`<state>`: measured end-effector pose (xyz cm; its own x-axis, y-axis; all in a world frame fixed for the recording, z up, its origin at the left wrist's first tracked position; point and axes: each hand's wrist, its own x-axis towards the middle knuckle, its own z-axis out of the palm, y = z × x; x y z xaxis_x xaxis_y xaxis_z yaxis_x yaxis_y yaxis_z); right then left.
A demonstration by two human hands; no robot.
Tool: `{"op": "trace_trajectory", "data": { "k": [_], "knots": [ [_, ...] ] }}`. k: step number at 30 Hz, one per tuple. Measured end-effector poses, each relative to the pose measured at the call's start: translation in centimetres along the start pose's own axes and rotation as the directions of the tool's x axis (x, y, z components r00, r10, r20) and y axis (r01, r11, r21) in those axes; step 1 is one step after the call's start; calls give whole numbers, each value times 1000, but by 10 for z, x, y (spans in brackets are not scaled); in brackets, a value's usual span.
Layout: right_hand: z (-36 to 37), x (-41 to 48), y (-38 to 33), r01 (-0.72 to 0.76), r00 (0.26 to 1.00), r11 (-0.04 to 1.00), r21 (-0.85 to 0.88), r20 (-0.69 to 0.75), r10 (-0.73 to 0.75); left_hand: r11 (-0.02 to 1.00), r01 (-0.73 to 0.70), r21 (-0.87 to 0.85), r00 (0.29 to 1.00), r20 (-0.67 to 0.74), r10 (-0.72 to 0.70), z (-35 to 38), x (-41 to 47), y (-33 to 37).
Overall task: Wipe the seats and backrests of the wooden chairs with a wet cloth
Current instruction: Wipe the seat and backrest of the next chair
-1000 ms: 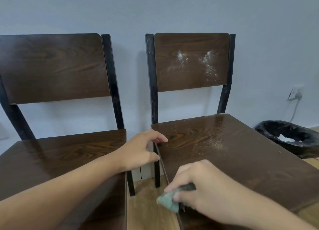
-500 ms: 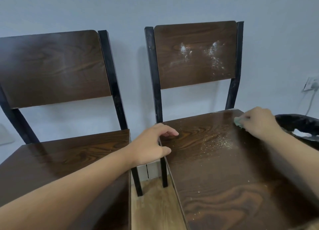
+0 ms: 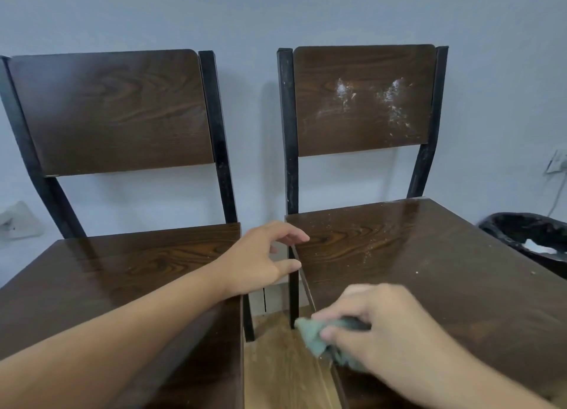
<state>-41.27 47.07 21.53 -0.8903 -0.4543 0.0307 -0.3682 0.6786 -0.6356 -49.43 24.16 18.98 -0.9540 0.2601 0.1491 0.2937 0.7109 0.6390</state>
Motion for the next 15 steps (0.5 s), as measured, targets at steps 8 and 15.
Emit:
{"op": "trace_trajectory", "data": {
  "k": [8, 15],
  "knots": [
    [-132, 54, 169, -554, 683, 824, -118, -631, 368, 1000, -11, -5, 1000, -14, 11, 7, 1, -1],
    [-79, 46, 148, -525, 726, 837, -154, -595, 345, 1000, -23, 11, 999, 39, 23, 10, 6, -1]
  ]
}}
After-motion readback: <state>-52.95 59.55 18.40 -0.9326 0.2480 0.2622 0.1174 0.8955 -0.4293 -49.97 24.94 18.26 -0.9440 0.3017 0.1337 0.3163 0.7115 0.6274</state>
